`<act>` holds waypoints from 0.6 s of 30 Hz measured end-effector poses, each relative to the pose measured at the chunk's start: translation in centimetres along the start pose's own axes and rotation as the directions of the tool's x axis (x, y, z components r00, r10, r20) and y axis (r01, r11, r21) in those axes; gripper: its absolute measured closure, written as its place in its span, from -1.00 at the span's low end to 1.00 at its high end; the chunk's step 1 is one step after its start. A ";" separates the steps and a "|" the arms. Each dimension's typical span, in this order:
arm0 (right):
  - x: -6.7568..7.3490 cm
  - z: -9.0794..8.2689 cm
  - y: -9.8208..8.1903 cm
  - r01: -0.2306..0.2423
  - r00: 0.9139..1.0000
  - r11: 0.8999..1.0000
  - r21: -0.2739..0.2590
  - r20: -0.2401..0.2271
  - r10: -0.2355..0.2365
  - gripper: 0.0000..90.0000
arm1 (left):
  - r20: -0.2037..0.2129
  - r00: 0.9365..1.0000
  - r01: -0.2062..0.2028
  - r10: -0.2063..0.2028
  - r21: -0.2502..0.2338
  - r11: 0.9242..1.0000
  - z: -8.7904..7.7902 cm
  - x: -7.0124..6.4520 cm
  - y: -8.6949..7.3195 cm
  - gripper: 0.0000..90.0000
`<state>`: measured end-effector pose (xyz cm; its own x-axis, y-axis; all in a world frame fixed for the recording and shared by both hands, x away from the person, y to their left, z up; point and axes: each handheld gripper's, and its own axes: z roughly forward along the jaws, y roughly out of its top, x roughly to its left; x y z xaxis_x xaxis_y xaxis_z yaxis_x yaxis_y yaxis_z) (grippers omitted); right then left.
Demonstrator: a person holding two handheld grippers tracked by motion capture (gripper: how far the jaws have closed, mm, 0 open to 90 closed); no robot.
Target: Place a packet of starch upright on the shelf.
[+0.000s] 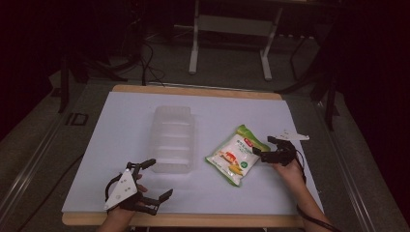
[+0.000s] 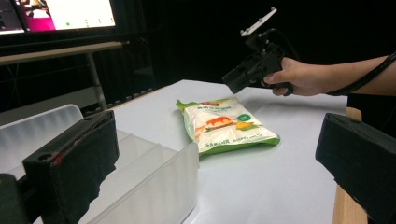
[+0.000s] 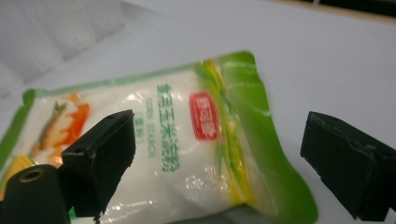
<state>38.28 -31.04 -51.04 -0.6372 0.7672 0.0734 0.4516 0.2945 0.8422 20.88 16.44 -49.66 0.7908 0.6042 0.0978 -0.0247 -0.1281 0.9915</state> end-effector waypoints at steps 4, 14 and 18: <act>-0.3 0.6 -0.6 -0.021 1.000 0.999 0.038 0.008 0.020 -0.78 | 0.001 1.000 0.002 -0.002 -0.001 1.000 0.0 0.0 0.0 -1.00; -0.6 1.8 -1.6 -0.024 1.000 0.996 0.091 0.018 0.022 -0.78 | 0.001 1.000 0.001 -0.001 -0.001 1.000 0.0 0.0 0.0 -1.00; -0.7 2.0 -1.8 -0.039 0.999 0.995 0.093 0.001 0.039 -0.78 | 0.001 1.000 -0.003 0.003 0.000 1.000 0.0 0.0 0.0 -1.00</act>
<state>39.11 -30.95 -53.65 -0.6184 0.7787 0.1056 0.5321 0.3160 0.7855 20.85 16.43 -49.65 0.7913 0.6031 0.1007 -0.0274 -0.1295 0.9912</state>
